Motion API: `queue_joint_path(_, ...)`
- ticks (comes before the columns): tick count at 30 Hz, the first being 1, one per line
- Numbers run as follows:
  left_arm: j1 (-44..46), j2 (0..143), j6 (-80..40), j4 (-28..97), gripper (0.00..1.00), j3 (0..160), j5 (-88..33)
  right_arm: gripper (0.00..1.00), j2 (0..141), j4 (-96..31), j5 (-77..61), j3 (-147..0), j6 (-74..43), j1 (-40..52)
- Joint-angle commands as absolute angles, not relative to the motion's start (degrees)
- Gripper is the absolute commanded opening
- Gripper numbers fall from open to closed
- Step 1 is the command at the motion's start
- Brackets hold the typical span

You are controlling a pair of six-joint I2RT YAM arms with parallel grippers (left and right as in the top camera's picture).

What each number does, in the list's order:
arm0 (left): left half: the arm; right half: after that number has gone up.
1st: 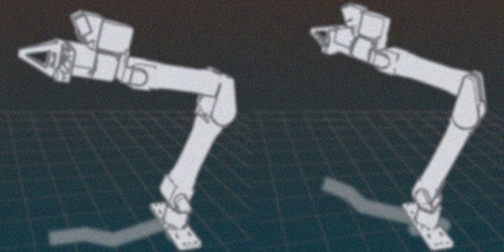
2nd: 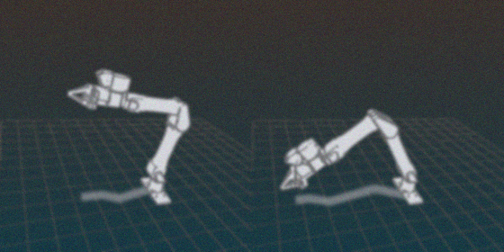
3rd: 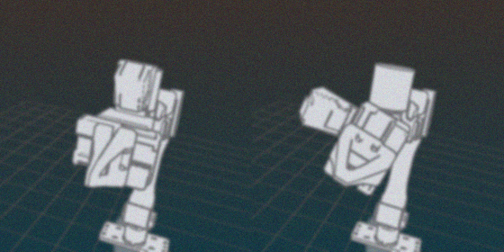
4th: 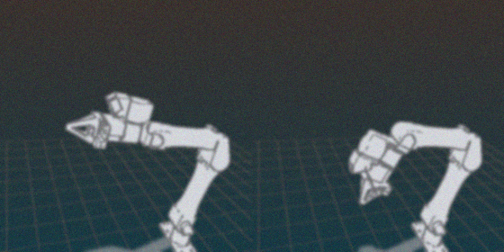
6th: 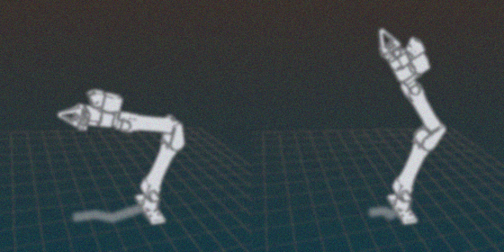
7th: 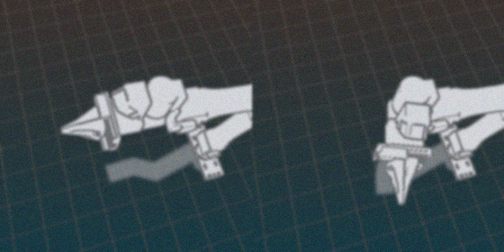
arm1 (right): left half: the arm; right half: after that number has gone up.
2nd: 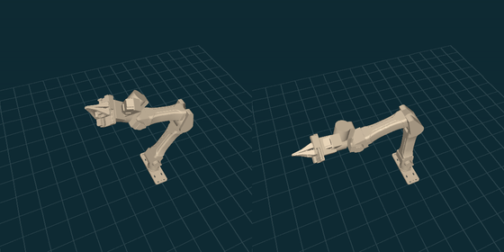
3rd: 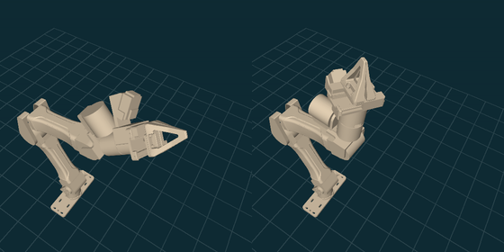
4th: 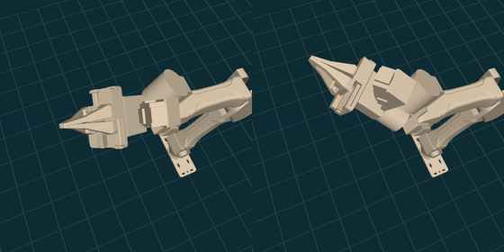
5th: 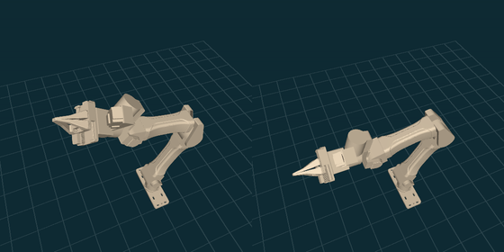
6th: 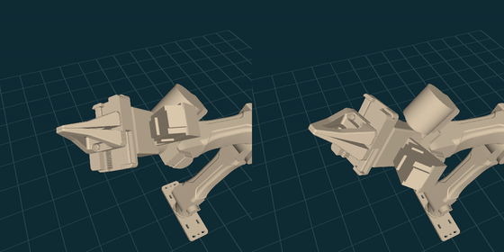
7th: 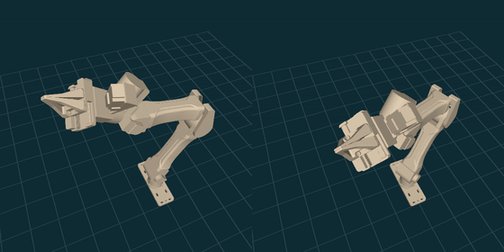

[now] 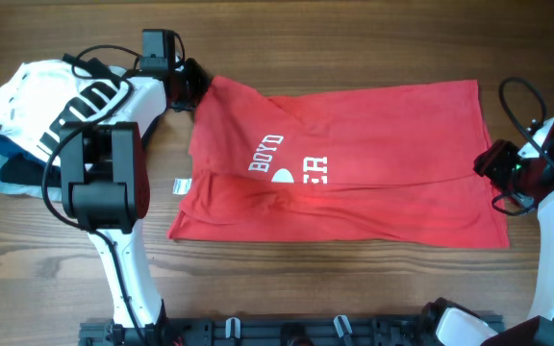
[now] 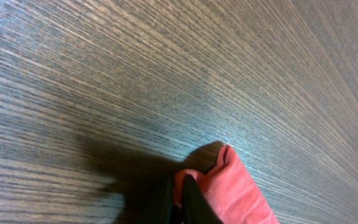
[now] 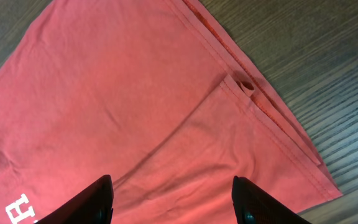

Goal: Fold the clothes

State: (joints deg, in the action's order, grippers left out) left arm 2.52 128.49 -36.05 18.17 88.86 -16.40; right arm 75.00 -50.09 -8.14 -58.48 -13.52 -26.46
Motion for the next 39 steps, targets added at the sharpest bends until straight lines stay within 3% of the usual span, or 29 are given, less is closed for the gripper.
queue_joint_path(1, 2.7, 126.6, -33.3, 18.2, 0.11, 88.9, -16.5, 0.62, 75.5, -50.0, -9.1, -58.4, -12.4, -26.6)
queue_joint_path(10, 2.7, 126.7, -30.4, 16.4, 0.15, 88.9, -13.8, 0.62, 75.5, -50.0, -9.1, -58.4, -12.3, -26.6)
queue_joint_path(12, 2.8, 126.7, -30.4, 16.3, 0.13, 88.8, -13.8, 0.62, 75.5, -49.9, -9.1, -58.4, -12.1, -26.6)
queue_joint_path(14, 2.9, 126.7, -30.4, 16.3, 0.04, 88.8, -13.6, 0.62, 75.5, -49.9, -9.1, -58.4, -12.1, -26.6)
queue_joint_path(20, 2.9, 126.7, -30.5, 15.8, 0.04, 88.8, -14.4, 0.62, 75.5, -49.9, -9.1, -58.4, -12.1, -26.6)
queue_joint_path(29, 2.2, 122.4, -29.7, 7.5, 0.04, 88.9, -31.1, 0.62, 75.5, -49.9, -9.1, -58.4, -12.1, -26.6)
queue_joint_path(39, 2.5, 122.1, -23.2, 18.3, 0.04, 88.9, -52.1, 0.62, 76.3, -47.7, -12.1, -58.4, -11.8, -26.5)
